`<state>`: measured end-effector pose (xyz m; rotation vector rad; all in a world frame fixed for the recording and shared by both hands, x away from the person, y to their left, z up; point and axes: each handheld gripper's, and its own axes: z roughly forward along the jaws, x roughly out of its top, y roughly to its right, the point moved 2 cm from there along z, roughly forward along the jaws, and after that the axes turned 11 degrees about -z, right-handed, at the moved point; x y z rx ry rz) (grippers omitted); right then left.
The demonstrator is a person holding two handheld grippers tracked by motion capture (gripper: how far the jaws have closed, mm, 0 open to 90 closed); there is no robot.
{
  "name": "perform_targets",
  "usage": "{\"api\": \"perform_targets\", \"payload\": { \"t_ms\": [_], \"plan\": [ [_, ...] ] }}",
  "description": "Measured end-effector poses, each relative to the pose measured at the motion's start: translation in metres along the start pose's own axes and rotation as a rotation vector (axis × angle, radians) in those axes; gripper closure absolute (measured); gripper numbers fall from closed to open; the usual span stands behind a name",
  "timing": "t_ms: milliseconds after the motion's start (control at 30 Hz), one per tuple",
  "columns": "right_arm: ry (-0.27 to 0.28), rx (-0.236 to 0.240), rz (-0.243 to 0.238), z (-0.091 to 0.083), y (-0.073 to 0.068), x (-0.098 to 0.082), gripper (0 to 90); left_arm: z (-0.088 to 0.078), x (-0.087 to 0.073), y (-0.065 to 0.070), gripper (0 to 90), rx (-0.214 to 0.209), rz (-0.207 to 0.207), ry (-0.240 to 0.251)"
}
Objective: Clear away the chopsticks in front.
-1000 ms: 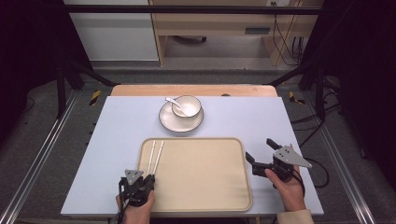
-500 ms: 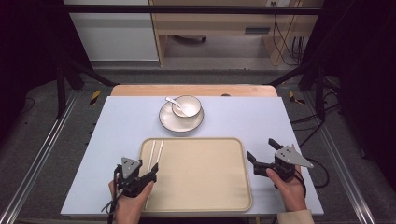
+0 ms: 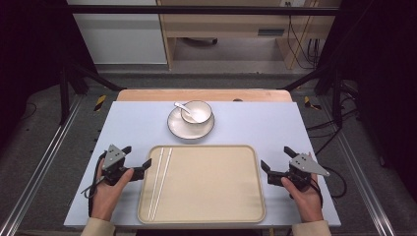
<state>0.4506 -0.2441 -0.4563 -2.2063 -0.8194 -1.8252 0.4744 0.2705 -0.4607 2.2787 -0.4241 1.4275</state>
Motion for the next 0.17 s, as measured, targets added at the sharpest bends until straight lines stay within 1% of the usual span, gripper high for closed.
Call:
{"api": "perform_targets", "payload": {
  "t_ms": [67, 100, 133, 167],
  "plan": [
    [-0.007, -0.004, -0.005, 0.000, 0.001, -0.001, 3.2, -0.002, -0.006, -0.012, 7.5, -0.030, -0.037, 0.040],
    [-0.009, -0.007, -0.006, 0.000, 0.001, -0.001, 3.3, -0.003, -0.007, -0.016, 6.7, -0.045, -0.056, 0.043],
    [-0.009, -0.008, -0.006, 0.000, 0.001, -0.001, 3.2, -0.004, -0.006, -0.018, 5.8, -0.047, -0.072, 0.045],
    [-0.007, -0.009, -0.001, 0.000, 0.001, -0.001, 3.2, -0.005, -0.005, -0.020, 5.9, -0.047, -0.078, 0.060]
  ]
}}
